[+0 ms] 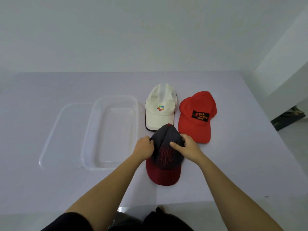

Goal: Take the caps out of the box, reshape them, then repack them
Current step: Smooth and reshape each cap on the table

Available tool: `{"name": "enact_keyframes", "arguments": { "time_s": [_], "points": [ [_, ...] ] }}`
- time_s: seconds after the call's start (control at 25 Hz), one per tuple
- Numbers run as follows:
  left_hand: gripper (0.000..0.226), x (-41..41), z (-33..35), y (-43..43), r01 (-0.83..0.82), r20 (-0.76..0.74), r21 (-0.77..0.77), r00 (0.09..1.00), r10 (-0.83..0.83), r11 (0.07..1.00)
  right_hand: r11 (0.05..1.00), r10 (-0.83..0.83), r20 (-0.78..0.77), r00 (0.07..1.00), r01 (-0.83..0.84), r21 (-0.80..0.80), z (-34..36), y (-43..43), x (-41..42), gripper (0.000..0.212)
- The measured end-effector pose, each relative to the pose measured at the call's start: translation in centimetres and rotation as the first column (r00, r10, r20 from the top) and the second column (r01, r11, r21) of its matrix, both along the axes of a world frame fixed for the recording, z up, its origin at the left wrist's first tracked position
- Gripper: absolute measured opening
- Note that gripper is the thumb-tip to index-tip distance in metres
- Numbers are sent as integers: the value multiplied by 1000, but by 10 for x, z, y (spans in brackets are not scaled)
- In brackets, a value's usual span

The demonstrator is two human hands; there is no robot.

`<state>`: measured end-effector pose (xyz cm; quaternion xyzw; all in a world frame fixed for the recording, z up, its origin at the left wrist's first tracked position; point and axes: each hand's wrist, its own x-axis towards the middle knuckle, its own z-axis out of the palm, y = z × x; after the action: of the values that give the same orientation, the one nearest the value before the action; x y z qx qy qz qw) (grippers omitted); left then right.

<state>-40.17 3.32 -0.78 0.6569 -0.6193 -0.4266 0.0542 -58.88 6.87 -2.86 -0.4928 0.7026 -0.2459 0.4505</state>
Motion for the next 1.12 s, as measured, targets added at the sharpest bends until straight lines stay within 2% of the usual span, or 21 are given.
{"name": "enact_keyframes", "arguments": {
  "time_s": [0.08, 0.16, 0.24, 0.36, 0.44, 0.48, 0.6, 0.64, 0.72, 0.84, 0.92, 1.0, 1.12],
  "points": [
    [24, -3, 1, -2, -46, -29, -15, 999, 46, 999, 1000, 21, 2, 1000, -21, 21, -1, -2, -2, 67],
    [49, -5, 8, -5, -83, -136, -30, 988, 79, 996, 999, 24, -14, 1000, -24, 21, 2, -5, -4, 63],
    [59, -10, 15, -9, -78, -223, -9, 972, 74, 997, 1000, 22, -21, 1000, -22, 21, 4, -7, -3, 61],
    [50, -15, 18, -15, 10, -134, -35, 991, -14, 999, 998, 20, 69, 997, -24, 65, 8, -10, 1, 54],
    [33, -12, 18, -18, 58, -74, -66, 995, -63, 996, 995, 1, 130, 992, -14, 98, 13, -11, 7, 38],
    [27, -10, 20, -20, 70, -74, -60, 994, -74, 996, 996, -9, 100, 995, 0, 92, 16, -12, 10, 31],
    [17, -6, 28, -30, 102, -93, 21, 991, -99, 995, 998, 9, -92, 996, -3, 58, 21, -13, 13, 22],
    [15, -7, 31, -32, 121, -120, 61, 986, -113, 991, 999, 14, -90, 996, -9, 52, 25, -12, 13, 19],
    [11, -6, 37, -31, 160, -230, 167, 966, -120, 973, 998, -2, 18, 1000, 1, 66, 30, -9, 12, 12],
    [5, 4, 35, -33, 204, -327, 223, 937, -124, 953, 997, -13, 144, 989, 2, 76, 31, -6, 13, 11],
    [7, 11, 29, -35, 194, -332, 190, 935, -123, 963, 997, -11, 145, 989, 0, 77, 26, -5, 16, 10],
    [8, 13, 24, -36, 175, -279, 116, 950, -137, 978, 997, 5, 45, 999, -8, 73, 21, -6, 18, 20],
    [34, 10, 24, -36, 170, -146, -55, 973, -176, 984, 1000, 23, -115, 993, -21, 18, 23, -10, 17, 40]
  ]
}}
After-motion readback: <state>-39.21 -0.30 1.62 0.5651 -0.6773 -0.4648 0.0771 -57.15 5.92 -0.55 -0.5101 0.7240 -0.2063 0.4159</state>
